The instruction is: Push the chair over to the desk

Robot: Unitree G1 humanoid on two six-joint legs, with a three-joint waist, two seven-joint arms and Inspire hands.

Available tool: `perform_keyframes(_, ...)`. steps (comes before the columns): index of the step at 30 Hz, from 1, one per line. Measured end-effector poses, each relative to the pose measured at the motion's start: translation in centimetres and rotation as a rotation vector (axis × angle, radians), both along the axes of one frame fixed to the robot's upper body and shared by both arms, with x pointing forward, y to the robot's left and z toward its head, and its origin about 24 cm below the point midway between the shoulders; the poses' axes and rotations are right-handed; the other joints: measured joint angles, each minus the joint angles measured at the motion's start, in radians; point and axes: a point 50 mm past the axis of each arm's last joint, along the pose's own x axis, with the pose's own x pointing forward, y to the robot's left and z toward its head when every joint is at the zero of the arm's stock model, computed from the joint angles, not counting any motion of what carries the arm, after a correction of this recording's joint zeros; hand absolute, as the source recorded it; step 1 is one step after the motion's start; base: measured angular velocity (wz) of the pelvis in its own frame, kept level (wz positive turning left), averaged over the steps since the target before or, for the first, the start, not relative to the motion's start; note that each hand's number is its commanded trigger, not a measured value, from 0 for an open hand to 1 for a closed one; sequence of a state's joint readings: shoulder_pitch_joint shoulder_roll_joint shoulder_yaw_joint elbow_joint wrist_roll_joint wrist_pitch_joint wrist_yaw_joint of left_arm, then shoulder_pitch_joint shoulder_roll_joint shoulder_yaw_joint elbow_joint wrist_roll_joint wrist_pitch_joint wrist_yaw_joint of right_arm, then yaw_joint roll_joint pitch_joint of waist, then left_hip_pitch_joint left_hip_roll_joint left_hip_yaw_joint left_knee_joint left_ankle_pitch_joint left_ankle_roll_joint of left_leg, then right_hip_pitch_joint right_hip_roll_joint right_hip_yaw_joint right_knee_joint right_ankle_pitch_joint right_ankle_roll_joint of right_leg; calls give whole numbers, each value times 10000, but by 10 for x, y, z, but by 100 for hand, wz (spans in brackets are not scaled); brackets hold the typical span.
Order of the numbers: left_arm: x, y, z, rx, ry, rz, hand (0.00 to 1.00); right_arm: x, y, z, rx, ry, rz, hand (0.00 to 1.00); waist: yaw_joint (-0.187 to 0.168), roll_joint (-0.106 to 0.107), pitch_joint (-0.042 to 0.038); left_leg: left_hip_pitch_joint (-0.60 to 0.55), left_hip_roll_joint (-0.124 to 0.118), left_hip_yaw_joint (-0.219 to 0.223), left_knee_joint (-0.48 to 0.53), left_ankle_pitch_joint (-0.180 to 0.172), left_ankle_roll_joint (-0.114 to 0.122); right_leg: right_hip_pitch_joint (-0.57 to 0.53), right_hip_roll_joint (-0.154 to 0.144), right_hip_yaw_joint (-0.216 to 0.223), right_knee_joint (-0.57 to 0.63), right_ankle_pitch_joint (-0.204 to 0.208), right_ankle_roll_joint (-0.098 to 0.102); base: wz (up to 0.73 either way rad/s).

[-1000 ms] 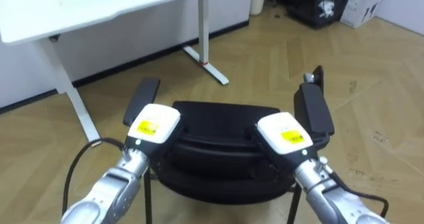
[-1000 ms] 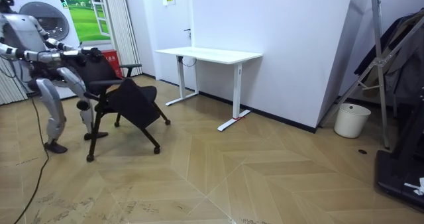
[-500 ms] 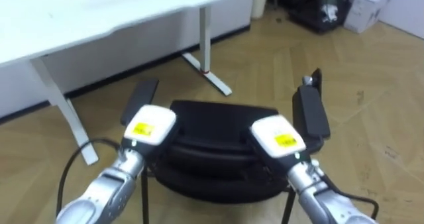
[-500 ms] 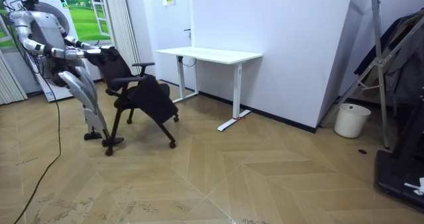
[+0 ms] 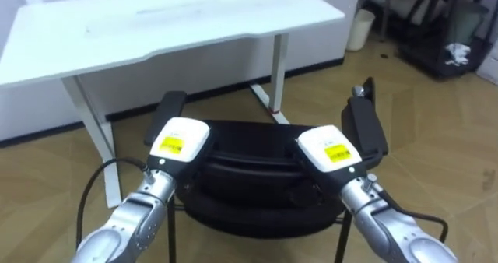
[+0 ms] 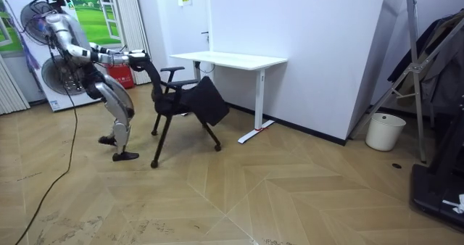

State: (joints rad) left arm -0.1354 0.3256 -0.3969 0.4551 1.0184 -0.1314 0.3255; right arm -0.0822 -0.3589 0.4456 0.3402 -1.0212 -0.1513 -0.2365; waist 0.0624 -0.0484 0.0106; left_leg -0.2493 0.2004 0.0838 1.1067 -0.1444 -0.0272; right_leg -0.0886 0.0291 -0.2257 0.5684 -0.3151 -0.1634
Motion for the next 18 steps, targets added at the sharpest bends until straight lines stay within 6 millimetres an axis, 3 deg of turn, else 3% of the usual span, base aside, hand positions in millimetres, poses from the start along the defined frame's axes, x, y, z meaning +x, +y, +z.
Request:
perform_keyframes(1,0,1,0,6,-45,15,100,1,0,1,-1,-32,13,100,11,-41,2,-128,-32,30,-267,-16,-8,61,-13,-30,-92,-24,-28,18)
perform_keyframes(4,0,1,2,-35,-333,60,100,4,0,4,-12,-265,47,100,-19,-208,20,-631,-232,253,-2709,-99,-64,364,-27,-267,-703,-57,-65,27)
perform_keyframes(8,-1,0,6,-104,-700,125,100,6,-1,10,-55,-518,127,100,-9,-248,-3,-689,-989,253,-6483,270,-480,794,-12,-375,-1444,-59,-62,10)
perform_keyframes(9,-1,-1,8,-107,-824,126,100,6,-1,12,-88,-600,164,100,10,-265,-8,-642,-1191,278,-7291,527,-426,923,-5,-396,-1622,-69,-41,6)
perform_keyframes(10,-1,-1,10,-112,-917,130,100,5,-1,12,-94,-620,196,100,12,-275,-11,-599,-1280,279,-7623,687,-352,989,-5,-393,-1692,-84,-13,0)
perform_keyframes(12,-7,0,9,-127,-967,245,100,3,0,14,-95,-608,274,100,85,-280,-41,-308,-1535,296,-8365,1332,-185,1321,-1,-371,-1988,-150,111,-10)
perform_keyframes(14,-6,-1,12,-174,-1047,250,100,4,1,16,-70,-691,311,100,195,-242,-62,-239,-1627,311,-8400,1614,-72,1473,-7,-339,-2087,-196,196,-13)
perform_keyframes(15,-5,-1,14,-165,-1079,264,100,4,0,17,-118,-753,262,100,239,-241,-64,-222,-1656,331,-8375,1779,134,1521,-24,-353,-2093,-257,308,-9)
perform_keyframes(17,-2,-1,16,-111,-1051,290,100,5,1,18,-87,-783,197,100,265,-350,-86,-173,-1808,413,-8316,1830,271,1606,-177,-394,-2078,-358,478,2)
perform_keyframes(18,0,-2,18,-102,-1103,267,100,7,1,19,-32,-862,179,100,292,-444,-71,-118,-1929,658,-8321,1765,373,1633,-353,-529,-2033,-440,629,7)
